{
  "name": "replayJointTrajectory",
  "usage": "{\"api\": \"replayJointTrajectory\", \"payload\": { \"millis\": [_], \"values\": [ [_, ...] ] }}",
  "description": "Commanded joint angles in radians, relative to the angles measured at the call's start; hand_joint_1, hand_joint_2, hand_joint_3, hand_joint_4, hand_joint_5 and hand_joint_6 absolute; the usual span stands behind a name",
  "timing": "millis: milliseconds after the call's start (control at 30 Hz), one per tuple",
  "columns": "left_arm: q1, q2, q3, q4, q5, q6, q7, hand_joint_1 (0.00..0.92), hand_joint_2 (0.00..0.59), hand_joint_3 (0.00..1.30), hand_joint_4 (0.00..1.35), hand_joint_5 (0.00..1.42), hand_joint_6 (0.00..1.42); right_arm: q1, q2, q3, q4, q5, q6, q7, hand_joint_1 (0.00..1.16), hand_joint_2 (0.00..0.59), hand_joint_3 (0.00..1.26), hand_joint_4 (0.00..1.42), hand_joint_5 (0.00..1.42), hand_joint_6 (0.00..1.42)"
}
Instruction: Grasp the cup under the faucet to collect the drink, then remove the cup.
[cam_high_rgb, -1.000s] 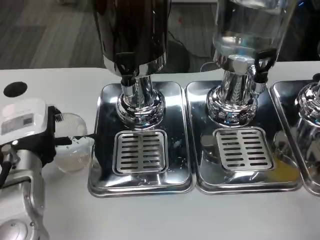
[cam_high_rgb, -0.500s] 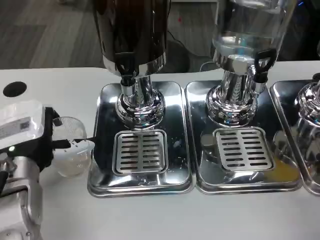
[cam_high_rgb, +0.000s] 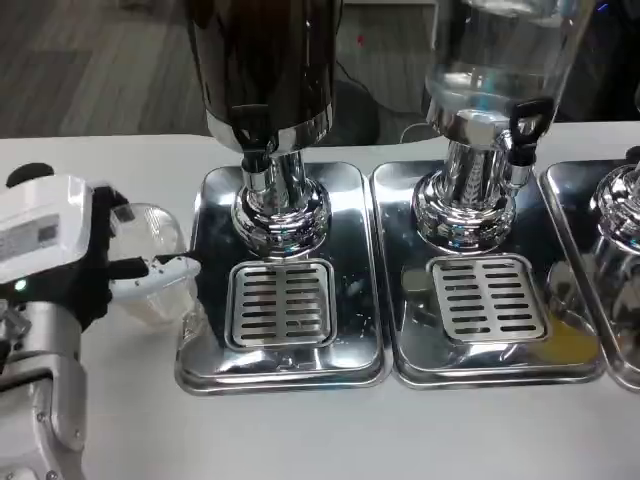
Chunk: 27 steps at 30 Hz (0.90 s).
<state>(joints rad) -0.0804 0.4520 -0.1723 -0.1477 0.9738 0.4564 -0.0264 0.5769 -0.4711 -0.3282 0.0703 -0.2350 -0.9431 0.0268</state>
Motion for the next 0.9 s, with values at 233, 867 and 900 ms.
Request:
{"api": "replayJointTrajectory", "payload": {
  "millis": [233, 867, 900],
  "values": [
    [-0.034, -0.068, -0.06, -0.006, 0.016, -0.034, 0.027, 0.397, 0.088, 0.6, 0.64, 0.92, 1.08, 0.015, 0.0, -0.007, 0.007, 0.023, -0.032, 0.012, 0.31, 0.437, 0.22, 0.03, 0.03, 0.0],
    [-0.119, -0.173, -0.173, 0.121, 0.034, -0.058, 0.108, 0.413, 0.091, 0.6, 0.64, 0.9, 1.07, 0.031, -0.012, -0.027, 0.051, 0.064, -0.073, 0.028, 0.31, 0.436, 0.22, 0.04, 0.03, 0.0],
    [-0.123, -0.176, -0.176, 0.125, 0.034, -0.059, 0.112, 0.413, 0.091, 0.6, 0.64, 0.9, 1.07, 0.03, -0.013, -0.027, 0.052, 0.067, -0.073, 0.029, 0.31, 0.436, 0.22, 0.04, 0.03, 0.0]
  ]
}}
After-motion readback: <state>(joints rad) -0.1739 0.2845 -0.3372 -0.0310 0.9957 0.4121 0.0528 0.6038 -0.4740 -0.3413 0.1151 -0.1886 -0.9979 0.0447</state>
